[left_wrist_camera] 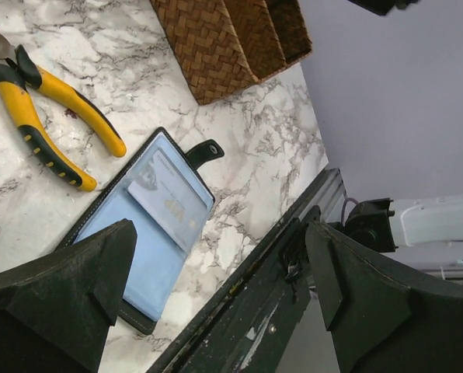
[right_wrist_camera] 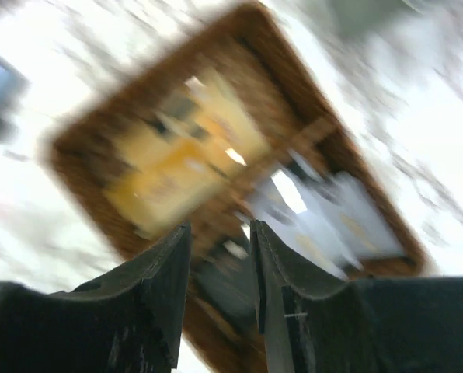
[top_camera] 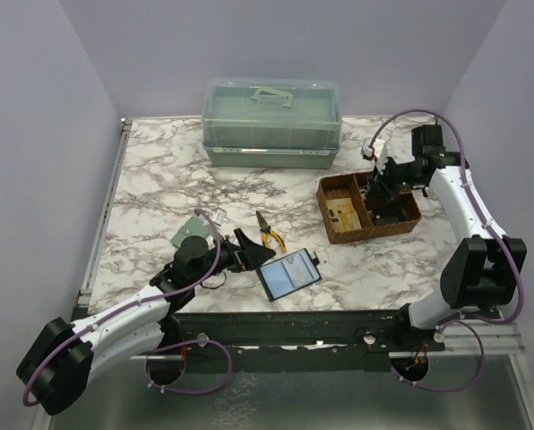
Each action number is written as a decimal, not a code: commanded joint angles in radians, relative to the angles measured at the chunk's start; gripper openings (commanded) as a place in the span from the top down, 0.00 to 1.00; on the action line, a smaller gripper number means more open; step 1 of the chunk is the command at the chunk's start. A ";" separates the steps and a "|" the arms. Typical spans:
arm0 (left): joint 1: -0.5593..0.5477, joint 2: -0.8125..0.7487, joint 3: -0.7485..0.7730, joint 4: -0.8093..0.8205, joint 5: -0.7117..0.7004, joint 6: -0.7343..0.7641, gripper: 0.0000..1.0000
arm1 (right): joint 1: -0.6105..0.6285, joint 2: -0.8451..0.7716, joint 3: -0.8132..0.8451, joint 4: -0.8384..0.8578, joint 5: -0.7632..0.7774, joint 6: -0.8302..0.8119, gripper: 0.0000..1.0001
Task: Take the credit cards out of the card holder
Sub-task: Place the credit card in the storage box, then remove the credit card from the card holder.
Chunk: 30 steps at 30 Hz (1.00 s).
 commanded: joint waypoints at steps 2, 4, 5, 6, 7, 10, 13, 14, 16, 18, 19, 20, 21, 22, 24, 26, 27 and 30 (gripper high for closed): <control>-0.004 0.141 0.094 0.029 0.050 -0.079 0.02 | 0.009 -0.054 -0.170 -0.090 -0.736 0.230 0.57; -0.020 0.198 0.126 0.027 0.033 -0.090 0.02 | 0.010 -0.063 -0.239 0.016 -0.832 0.334 0.57; -0.035 0.226 0.142 0.024 0.016 -0.092 0.02 | 0.010 -0.065 -0.269 0.093 -0.859 0.380 0.57; -0.056 0.254 0.157 0.013 -0.016 -0.091 0.02 | 0.010 -0.068 -0.304 0.161 -0.877 0.429 0.57; -0.089 0.282 0.182 -0.011 -0.063 -0.089 0.02 | 0.010 -0.072 -0.343 0.242 -0.888 0.505 0.57; -0.210 0.398 0.295 -0.173 -0.234 -0.060 0.03 | 0.010 -0.088 -0.384 0.291 -0.854 0.581 0.56; -0.272 0.517 0.420 -0.361 -0.327 -0.087 0.24 | 0.010 -0.092 -0.382 0.262 -0.817 0.547 0.56; -0.280 0.576 0.458 -0.420 -0.337 -0.112 0.31 | 0.010 -0.093 -0.379 0.262 -0.810 0.560 0.56; -0.301 0.654 0.533 -0.532 -0.369 -0.148 0.35 | 0.010 -0.099 -0.358 0.243 -0.792 0.554 0.56; -0.332 0.715 0.604 -0.611 -0.418 -0.174 0.35 | 0.010 -0.116 -0.363 0.274 -0.763 0.582 0.56; -0.348 0.741 0.634 -0.647 -0.447 -0.192 0.35 | 0.010 -0.125 -0.367 0.280 -0.752 0.589 0.56; -0.361 0.763 0.663 -0.684 -0.473 -0.211 0.35 | 0.010 -0.129 -0.369 0.281 -0.748 0.589 0.56; -0.379 0.786 0.690 -0.717 -0.499 -0.230 0.37 | 0.010 -0.133 -0.373 0.282 -0.744 0.593 0.56; -0.389 0.806 0.718 -0.754 -0.521 -0.252 0.39 | 0.010 -0.135 -0.374 0.282 -0.743 0.596 0.56; -0.401 0.853 0.772 -0.836 -0.558 -0.305 0.39 | 0.010 -0.140 -0.375 0.281 -0.745 0.597 0.56; -0.412 0.895 0.821 -0.896 -0.577 -0.338 0.39 | 0.010 -0.143 -0.378 0.289 -0.747 0.604 0.56; -0.416 0.915 0.852 -0.918 -0.585 -0.348 0.38 | 0.010 -0.142 -0.379 0.290 -0.748 0.606 0.56; -0.425 0.961 0.917 -0.981 -0.598 -0.366 0.35 | 0.010 -0.136 -0.377 0.288 -0.749 0.608 0.56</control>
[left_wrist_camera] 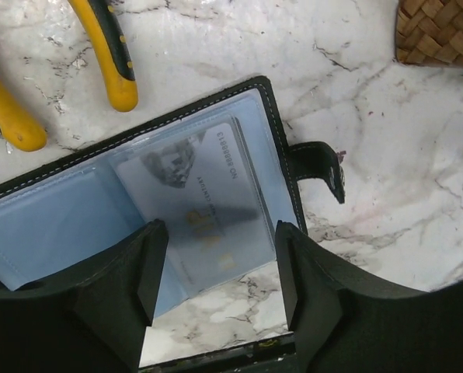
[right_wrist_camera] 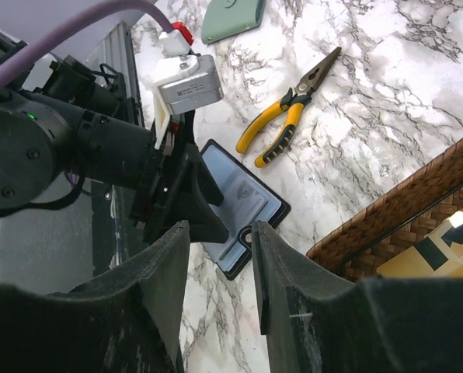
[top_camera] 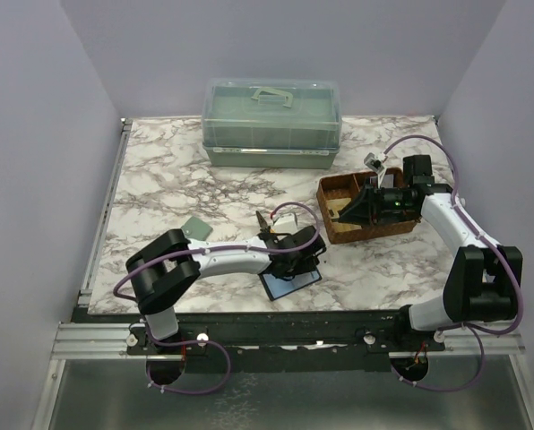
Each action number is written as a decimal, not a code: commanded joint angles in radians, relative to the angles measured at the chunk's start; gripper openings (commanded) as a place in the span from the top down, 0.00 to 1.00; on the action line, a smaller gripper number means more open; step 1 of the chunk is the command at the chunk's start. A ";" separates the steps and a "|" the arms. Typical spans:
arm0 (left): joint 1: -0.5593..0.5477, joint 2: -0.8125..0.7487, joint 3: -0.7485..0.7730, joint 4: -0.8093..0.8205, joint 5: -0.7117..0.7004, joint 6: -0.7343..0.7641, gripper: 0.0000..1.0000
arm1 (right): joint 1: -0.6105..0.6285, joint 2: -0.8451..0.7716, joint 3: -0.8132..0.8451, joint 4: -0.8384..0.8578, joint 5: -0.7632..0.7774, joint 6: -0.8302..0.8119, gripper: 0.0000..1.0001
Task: Take the credit cards out of the card holder
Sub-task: Remove the credit card from the card holder.
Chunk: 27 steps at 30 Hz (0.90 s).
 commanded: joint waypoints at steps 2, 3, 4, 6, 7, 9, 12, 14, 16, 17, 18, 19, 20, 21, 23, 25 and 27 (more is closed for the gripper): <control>-0.019 0.090 0.135 -0.252 -0.111 -0.104 0.34 | -0.002 -0.009 0.006 0.018 0.009 0.015 0.56; -0.021 0.109 0.159 -0.287 -0.120 -0.113 0.33 | -0.002 -0.008 0.006 0.018 0.009 0.015 0.56; -0.021 0.129 0.179 -0.323 -0.122 -0.114 0.32 | -0.002 -0.008 0.006 0.018 0.008 0.015 0.56; -0.021 0.167 0.213 -0.356 -0.120 -0.112 0.32 | -0.002 -0.008 0.007 0.018 0.007 0.016 0.56; -0.022 0.183 0.226 -0.366 -0.119 -0.108 0.33 | -0.002 -0.008 0.007 0.018 0.008 0.015 0.56; -0.024 0.213 0.247 -0.384 -0.121 -0.102 0.34 | -0.002 -0.009 0.005 0.018 0.009 0.015 0.56; -0.025 0.238 0.265 -0.424 -0.139 -0.098 0.35 | -0.002 -0.004 0.001 0.015 0.002 0.014 0.56; -0.026 0.244 0.270 -0.448 -0.149 -0.099 0.36 | -0.002 0.005 0.000 0.005 -0.009 0.009 0.56; -0.026 0.235 0.260 -0.451 -0.150 -0.099 0.36 | -0.002 0.015 -0.006 0.000 -0.025 0.007 0.56; -0.026 0.230 0.253 -0.450 -0.150 -0.099 0.36 | -0.002 0.020 -0.008 -0.002 -0.033 0.007 0.56; -0.025 0.223 0.246 -0.450 -0.151 -0.099 0.37 | -0.002 0.025 -0.011 -0.005 -0.039 0.008 0.56; -0.026 0.216 0.241 -0.450 -0.154 -0.100 0.38 | 0.000 0.032 -0.014 -0.008 -0.049 0.009 0.56; -0.025 0.207 0.234 -0.449 -0.156 -0.101 0.41 | 0.002 0.039 -0.015 -0.011 -0.058 0.008 0.56; -0.025 0.199 0.229 -0.448 -0.157 -0.102 0.49 | 0.005 0.044 -0.016 -0.016 -0.065 0.008 0.56; -0.026 0.184 0.218 -0.447 -0.161 -0.107 0.56 | 0.007 0.055 -0.016 -0.021 -0.071 0.007 0.56; -0.026 0.166 0.208 -0.444 -0.161 -0.115 0.56 | 0.037 0.064 -0.016 -0.026 -0.071 0.004 0.56; -0.025 0.141 0.193 -0.433 -0.159 -0.119 0.56 | 0.063 0.073 -0.019 -0.029 -0.066 0.003 0.56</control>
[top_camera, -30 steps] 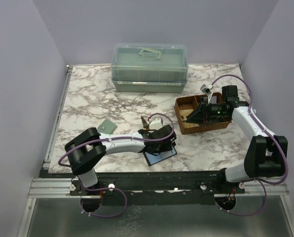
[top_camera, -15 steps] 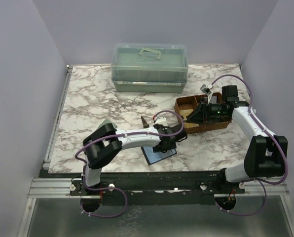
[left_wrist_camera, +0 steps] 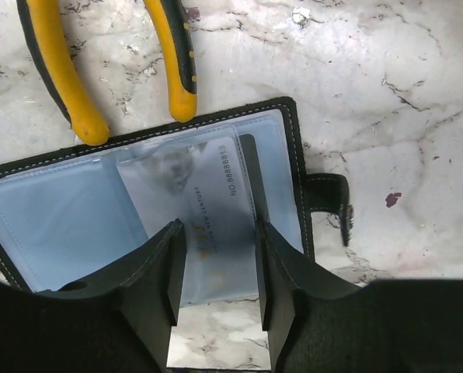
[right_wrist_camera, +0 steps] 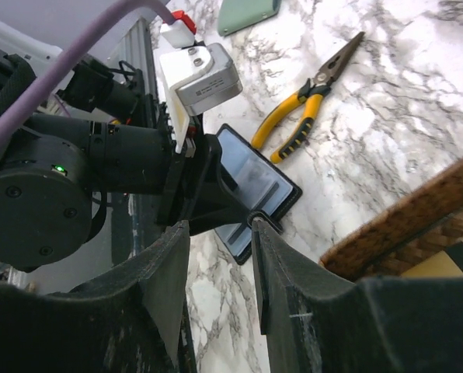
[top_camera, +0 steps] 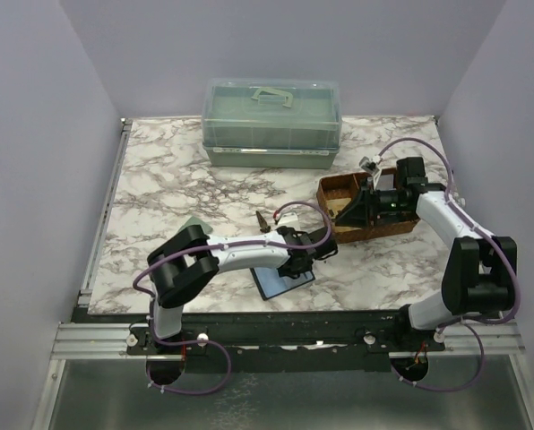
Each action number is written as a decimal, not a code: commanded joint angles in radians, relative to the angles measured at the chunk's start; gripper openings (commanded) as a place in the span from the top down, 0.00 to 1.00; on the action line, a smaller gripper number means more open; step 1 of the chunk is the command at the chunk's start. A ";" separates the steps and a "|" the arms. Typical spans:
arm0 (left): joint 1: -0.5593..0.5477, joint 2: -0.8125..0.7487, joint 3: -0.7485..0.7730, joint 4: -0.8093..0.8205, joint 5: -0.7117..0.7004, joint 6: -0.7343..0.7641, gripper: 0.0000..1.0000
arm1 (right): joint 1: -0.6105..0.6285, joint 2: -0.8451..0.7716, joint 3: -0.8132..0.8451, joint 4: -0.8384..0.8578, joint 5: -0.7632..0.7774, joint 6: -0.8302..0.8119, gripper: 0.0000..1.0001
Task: Take the credit cards out of the card holder
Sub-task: Remove the credit card from the card holder.
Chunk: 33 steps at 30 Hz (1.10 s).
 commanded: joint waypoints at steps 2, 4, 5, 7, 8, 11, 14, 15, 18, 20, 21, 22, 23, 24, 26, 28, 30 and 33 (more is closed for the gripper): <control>0.003 -0.059 -0.078 -0.049 -0.021 -0.007 0.56 | 0.077 0.036 -0.016 -0.026 -0.035 -0.004 0.56; 0.004 -0.089 -0.113 -0.011 -0.011 0.005 0.56 | 0.106 0.049 -0.017 -0.023 -0.034 0.000 0.56; 0.006 -0.105 -0.136 0.011 -0.005 0.010 0.56 | 0.120 0.053 -0.022 -0.013 -0.033 0.016 0.57; 0.012 -0.137 -0.179 0.040 0.007 0.007 0.57 | 0.147 0.056 -0.035 0.024 -0.030 0.060 0.57; 0.016 -0.155 -0.199 0.053 0.012 0.008 0.58 | 0.158 0.056 -0.043 0.050 -0.021 0.094 0.58; 0.016 -0.228 -0.268 0.108 0.020 0.024 0.60 | 0.187 0.053 -0.061 0.118 0.015 0.165 0.60; 0.022 -0.326 -0.363 0.202 0.032 0.040 0.65 | 0.211 0.059 -0.068 0.142 0.032 0.189 0.60; 0.025 -0.362 -0.395 0.231 0.038 0.045 0.66 | 0.218 0.063 -0.067 0.144 0.033 0.193 0.60; 0.035 -0.463 -0.489 0.321 0.050 0.057 0.68 | 0.238 0.074 -0.066 0.144 0.035 0.193 0.60; 0.040 -0.540 -0.553 0.388 0.052 0.064 0.68 | 0.251 0.082 -0.067 0.144 0.020 0.193 0.60; 0.043 -0.577 -0.588 0.422 0.055 0.068 0.68 | 0.259 0.087 -0.069 0.143 0.009 0.193 0.60; 0.046 -0.617 -0.622 0.463 0.063 0.077 0.67 | 0.270 0.095 -0.072 0.144 -0.008 0.196 0.59; 0.051 -0.657 -0.669 0.492 0.066 0.076 0.66 | 0.284 0.104 -0.072 0.144 -0.023 0.197 0.59; 0.055 -0.692 -0.699 0.516 0.070 0.070 0.66 | 0.306 0.114 -0.071 0.145 -0.030 0.199 0.59; 0.066 -0.753 -0.748 0.560 0.081 0.078 0.65 | 0.355 0.141 -0.067 0.153 -0.037 0.206 0.58; 0.075 -0.798 -0.780 0.587 0.087 0.079 0.65 | 0.415 0.165 -0.059 0.159 -0.041 0.210 0.57; 0.081 -0.828 -0.803 0.615 0.089 0.079 0.65 | 0.461 0.184 -0.055 0.183 -0.051 0.230 0.54; 0.087 -0.848 -0.830 0.667 0.089 0.066 0.65 | 0.534 0.191 -0.057 0.257 -0.015 0.290 0.47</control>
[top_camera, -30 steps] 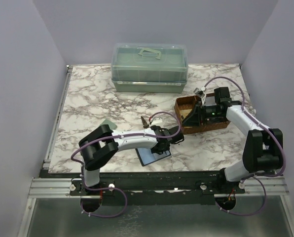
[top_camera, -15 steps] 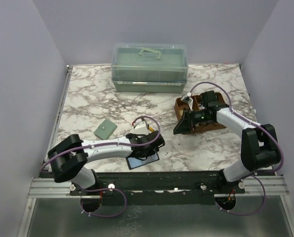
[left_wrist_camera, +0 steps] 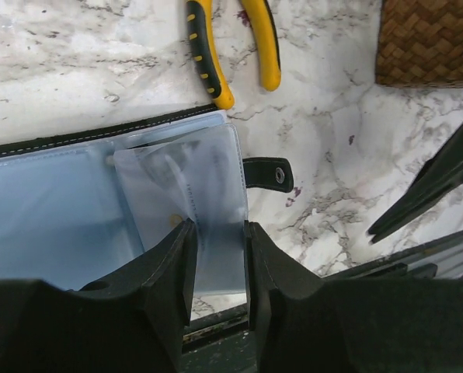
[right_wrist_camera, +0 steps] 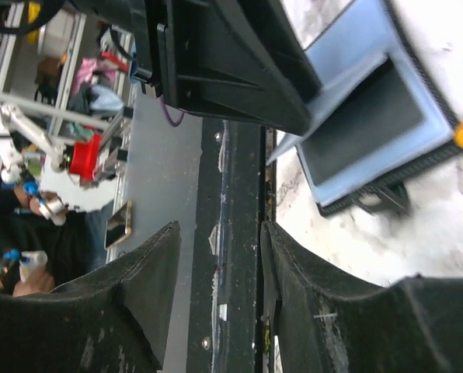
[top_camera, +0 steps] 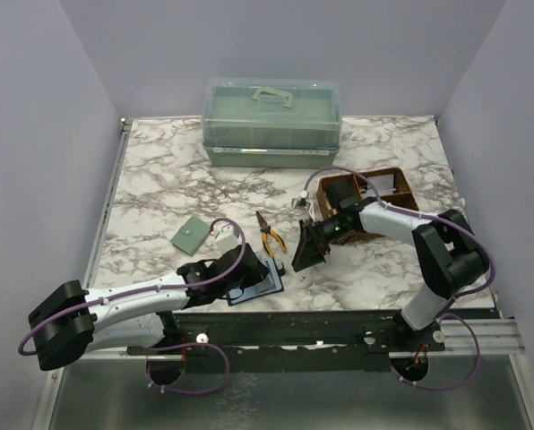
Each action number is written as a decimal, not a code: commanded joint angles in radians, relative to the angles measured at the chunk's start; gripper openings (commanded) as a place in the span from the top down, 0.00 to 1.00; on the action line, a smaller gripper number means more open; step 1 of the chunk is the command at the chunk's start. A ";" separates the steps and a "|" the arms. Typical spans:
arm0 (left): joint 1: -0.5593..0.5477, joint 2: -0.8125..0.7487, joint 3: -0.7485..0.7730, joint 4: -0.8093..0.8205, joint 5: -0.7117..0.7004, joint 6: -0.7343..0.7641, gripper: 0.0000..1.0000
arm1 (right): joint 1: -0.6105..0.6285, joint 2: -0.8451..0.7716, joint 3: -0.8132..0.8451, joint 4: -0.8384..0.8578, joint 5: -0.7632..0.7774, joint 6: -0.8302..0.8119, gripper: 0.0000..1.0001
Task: Take the credit cards out of the card holder
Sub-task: Remove the credit card from the card holder.
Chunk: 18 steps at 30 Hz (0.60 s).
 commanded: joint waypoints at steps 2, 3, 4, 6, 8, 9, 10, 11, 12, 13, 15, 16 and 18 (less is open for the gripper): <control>0.016 -0.036 -0.042 0.161 0.021 -0.010 0.65 | 0.127 0.008 -0.005 0.182 0.020 0.127 0.46; 0.018 -0.036 -0.046 0.172 0.023 -0.012 0.65 | 0.148 0.006 -0.009 0.220 0.044 0.164 0.46; 0.019 -0.036 -0.049 0.176 0.024 -0.016 0.65 | 0.163 0.007 -0.010 0.252 0.080 0.203 0.45; 0.020 -0.042 -0.052 0.178 0.024 -0.019 0.65 | 0.173 0.022 -0.011 0.285 0.149 0.278 0.44; 0.021 -0.055 -0.062 0.180 0.023 -0.025 0.65 | 0.173 0.049 -0.009 0.284 0.200 0.306 0.41; 0.022 -0.061 -0.068 0.185 0.023 -0.029 0.65 | 0.174 0.060 -0.008 0.286 0.210 0.318 0.40; 0.021 -0.067 -0.076 0.193 0.023 -0.033 0.65 | 0.175 0.071 -0.007 0.287 0.215 0.326 0.40; 0.022 -0.072 -0.082 0.196 0.023 -0.035 0.65 | 0.183 0.080 -0.003 0.288 0.225 0.334 0.39; 0.023 -0.074 -0.087 0.196 0.023 -0.037 0.65 | 0.195 0.087 0.003 0.284 0.238 0.333 0.39; 0.024 -0.074 -0.090 0.219 0.023 -0.040 0.65 | 0.206 0.093 0.012 0.279 0.242 0.329 0.39; 0.025 -0.069 -0.091 0.229 0.023 -0.043 0.65 | 0.231 0.104 0.026 0.272 0.253 0.328 0.39; 0.025 -0.066 -0.090 0.234 0.025 -0.045 0.65 | 0.244 0.107 0.031 0.269 0.260 0.327 0.39; 0.026 -0.056 -0.087 0.241 0.028 -0.047 0.65 | 0.261 0.111 0.033 0.270 0.281 0.330 0.39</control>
